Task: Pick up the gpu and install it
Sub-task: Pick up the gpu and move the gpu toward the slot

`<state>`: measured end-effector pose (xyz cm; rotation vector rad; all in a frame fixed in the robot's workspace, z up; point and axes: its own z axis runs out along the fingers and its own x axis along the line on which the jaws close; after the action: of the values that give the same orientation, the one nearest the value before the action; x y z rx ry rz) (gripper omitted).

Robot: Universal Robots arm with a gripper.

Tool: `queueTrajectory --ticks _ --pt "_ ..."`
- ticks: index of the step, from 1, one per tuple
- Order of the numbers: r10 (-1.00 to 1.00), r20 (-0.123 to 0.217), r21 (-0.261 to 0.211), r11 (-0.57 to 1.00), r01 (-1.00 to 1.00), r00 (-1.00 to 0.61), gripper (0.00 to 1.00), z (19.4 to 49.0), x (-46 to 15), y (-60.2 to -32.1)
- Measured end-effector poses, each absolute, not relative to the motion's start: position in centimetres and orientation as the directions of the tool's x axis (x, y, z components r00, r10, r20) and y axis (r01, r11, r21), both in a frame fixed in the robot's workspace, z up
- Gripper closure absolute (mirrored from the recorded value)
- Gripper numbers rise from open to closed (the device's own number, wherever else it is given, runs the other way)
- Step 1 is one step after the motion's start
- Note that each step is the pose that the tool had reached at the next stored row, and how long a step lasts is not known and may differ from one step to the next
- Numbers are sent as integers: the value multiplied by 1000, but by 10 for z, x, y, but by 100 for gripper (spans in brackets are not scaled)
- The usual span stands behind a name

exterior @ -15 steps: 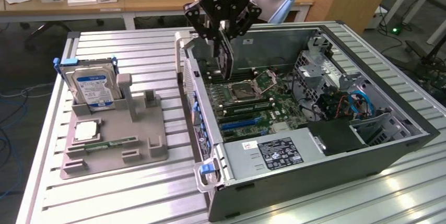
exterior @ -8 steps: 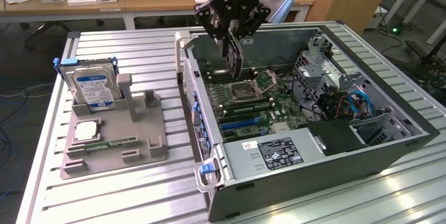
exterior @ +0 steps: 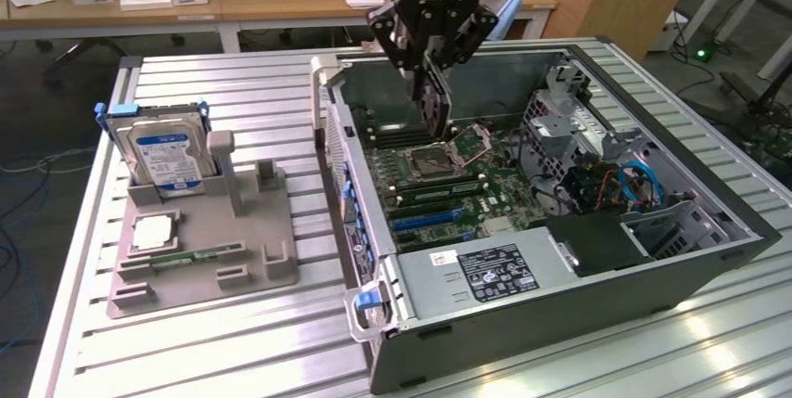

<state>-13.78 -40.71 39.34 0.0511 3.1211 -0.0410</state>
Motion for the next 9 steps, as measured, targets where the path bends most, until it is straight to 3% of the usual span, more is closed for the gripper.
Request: queueTrajectory --ticks 9 --pt "32 -23 -26 999 33 -999 73 391 -123 -407"
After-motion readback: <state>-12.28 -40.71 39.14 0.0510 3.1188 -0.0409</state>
